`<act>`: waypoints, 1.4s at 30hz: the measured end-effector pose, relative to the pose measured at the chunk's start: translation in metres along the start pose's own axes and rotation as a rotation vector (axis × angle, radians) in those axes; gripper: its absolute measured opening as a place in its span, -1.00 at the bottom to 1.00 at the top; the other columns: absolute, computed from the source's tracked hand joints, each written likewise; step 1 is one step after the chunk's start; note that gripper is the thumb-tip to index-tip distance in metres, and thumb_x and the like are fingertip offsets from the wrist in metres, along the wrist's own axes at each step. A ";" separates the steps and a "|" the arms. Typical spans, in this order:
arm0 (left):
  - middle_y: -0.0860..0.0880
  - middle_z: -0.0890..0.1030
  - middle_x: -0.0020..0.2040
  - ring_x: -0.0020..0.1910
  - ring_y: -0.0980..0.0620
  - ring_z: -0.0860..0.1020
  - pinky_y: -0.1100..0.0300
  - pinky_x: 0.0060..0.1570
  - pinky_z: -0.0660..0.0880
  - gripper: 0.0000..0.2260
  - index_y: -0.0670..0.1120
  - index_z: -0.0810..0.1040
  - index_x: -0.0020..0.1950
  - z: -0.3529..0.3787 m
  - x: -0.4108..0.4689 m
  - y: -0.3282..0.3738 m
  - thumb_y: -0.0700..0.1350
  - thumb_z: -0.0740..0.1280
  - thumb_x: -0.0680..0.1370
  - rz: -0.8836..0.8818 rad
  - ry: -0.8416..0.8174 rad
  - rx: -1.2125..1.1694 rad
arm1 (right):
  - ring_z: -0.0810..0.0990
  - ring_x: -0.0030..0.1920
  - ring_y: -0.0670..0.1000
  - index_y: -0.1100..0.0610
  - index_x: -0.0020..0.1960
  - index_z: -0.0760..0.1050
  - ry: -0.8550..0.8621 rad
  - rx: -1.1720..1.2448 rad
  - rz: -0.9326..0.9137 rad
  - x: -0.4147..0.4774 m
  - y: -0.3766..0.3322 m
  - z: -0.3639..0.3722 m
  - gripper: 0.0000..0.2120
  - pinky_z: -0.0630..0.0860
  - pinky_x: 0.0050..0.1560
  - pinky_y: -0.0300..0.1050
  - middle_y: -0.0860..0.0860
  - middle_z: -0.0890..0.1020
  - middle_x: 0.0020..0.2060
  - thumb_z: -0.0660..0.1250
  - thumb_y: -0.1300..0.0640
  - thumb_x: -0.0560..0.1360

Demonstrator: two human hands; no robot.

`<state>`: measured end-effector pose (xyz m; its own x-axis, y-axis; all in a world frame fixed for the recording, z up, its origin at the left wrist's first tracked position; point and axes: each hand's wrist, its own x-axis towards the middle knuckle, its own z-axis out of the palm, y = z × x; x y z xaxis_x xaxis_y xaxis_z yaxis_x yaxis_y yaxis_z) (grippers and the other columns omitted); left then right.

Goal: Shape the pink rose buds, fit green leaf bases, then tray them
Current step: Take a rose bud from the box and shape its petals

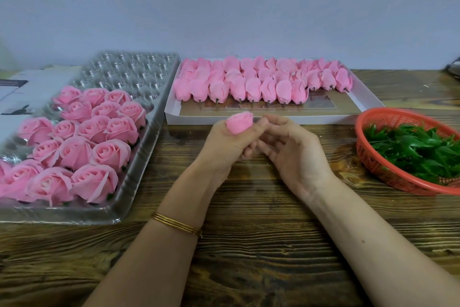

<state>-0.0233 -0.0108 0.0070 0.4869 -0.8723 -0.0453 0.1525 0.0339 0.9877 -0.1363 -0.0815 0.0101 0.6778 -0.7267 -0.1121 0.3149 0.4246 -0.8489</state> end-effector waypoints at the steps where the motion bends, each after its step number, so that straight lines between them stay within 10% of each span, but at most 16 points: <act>1: 0.03 0.48 -0.44 -0.46 0.15 0.40 0.35 -0.44 0.36 -0.82 -0.08 0.62 -0.26 0.000 0.000 0.001 -0.09 0.43 0.54 0.030 0.043 -0.018 | 0.55 -0.01 0.10 0.29 0.14 0.49 0.033 -0.037 -0.032 0.000 0.002 -0.001 -0.74 0.51 0.06 -0.08 0.18 0.58 -0.04 0.26 0.39 0.45; 8: -0.12 0.67 -0.29 -0.31 -0.02 0.65 0.08 -0.20 0.60 -0.84 -0.17 0.59 -0.21 0.017 -0.003 0.001 -0.13 0.46 0.51 0.040 0.145 -0.132 | 0.55 -0.32 -0.16 0.18 -0.10 0.50 0.038 -0.488 -0.279 -0.006 0.021 0.010 -0.68 0.54 -0.28 -0.29 -0.08 0.60 -0.35 0.42 0.54 0.33; 13: -0.05 0.63 -0.39 -0.41 0.05 0.61 0.24 -0.37 0.58 -0.73 -0.05 0.59 -0.40 0.020 -0.004 0.003 -0.17 0.46 0.51 0.044 0.133 -0.182 | 0.54 -0.36 -0.20 0.26 -0.08 0.54 0.032 -0.496 -0.302 -0.005 0.024 0.011 -0.73 0.50 -0.30 -0.36 -0.05 0.59 -0.36 0.45 0.53 0.32; 20: -0.07 0.61 -0.37 -0.38 0.05 0.60 0.28 -0.39 0.53 -0.82 -0.11 0.57 -0.30 0.013 -0.004 0.004 -0.20 0.44 0.51 0.030 0.020 -0.148 | 0.55 -0.21 0.06 0.47 -0.02 0.53 0.011 -0.457 -0.275 -0.004 0.025 0.008 -0.80 0.59 -0.20 -0.21 0.22 0.59 -0.26 0.42 0.53 0.36; 26: -0.06 0.59 -0.37 -0.35 0.05 0.59 0.23 -0.29 0.51 -0.85 -0.10 0.59 -0.29 0.002 -0.003 0.005 -0.08 0.51 0.38 0.008 -0.101 -0.075 | 0.57 -0.11 0.16 0.29 -0.04 0.62 -0.075 -0.412 -0.143 -0.006 0.018 0.007 -0.82 0.50 0.18 0.29 0.23 0.60 -0.20 0.39 0.48 0.41; 32: -0.10 0.60 -0.30 -0.28 0.01 0.60 0.13 -0.19 0.51 -0.80 -0.14 0.58 -0.20 -0.001 -0.001 0.002 -0.06 0.53 0.40 0.036 -0.134 -0.052 | 0.55 -0.20 0.03 0.24 -0.11 0.64 -0.137 -0.355 -0.082 -0.005 0.016 0.004 -0.78 0.53 -0.03 -0.15 0.21 0.59 -0.24 0.33 0.51 0.42; 42: -0.04 0.57 -0.31 -0.28 0.02 0.50 0.21 -0.30 0.46 -0.76 -0.05 0.64 -0.29 0.003 0.000 -0.002 -0.21 0.37 0.58 0.133 -0.034 -0.003 | 0.57 -0.28 -0.04 0.19 -0.19 0.57 -0.022 -0.309 -0.022 -0.004 0.008 0.005 -0.91 0.52 -0.18 -0.20 0.04 0.62 -0.36 0.34 0.28 0.32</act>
<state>-0.0266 -0.0124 0.0051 0.4734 -0.8761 0.0916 0.0907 0.1519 0.9842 -0.1332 -0.0722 0.0066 0.6885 -0.7204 -0.0837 0.1147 0.2221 -0.9683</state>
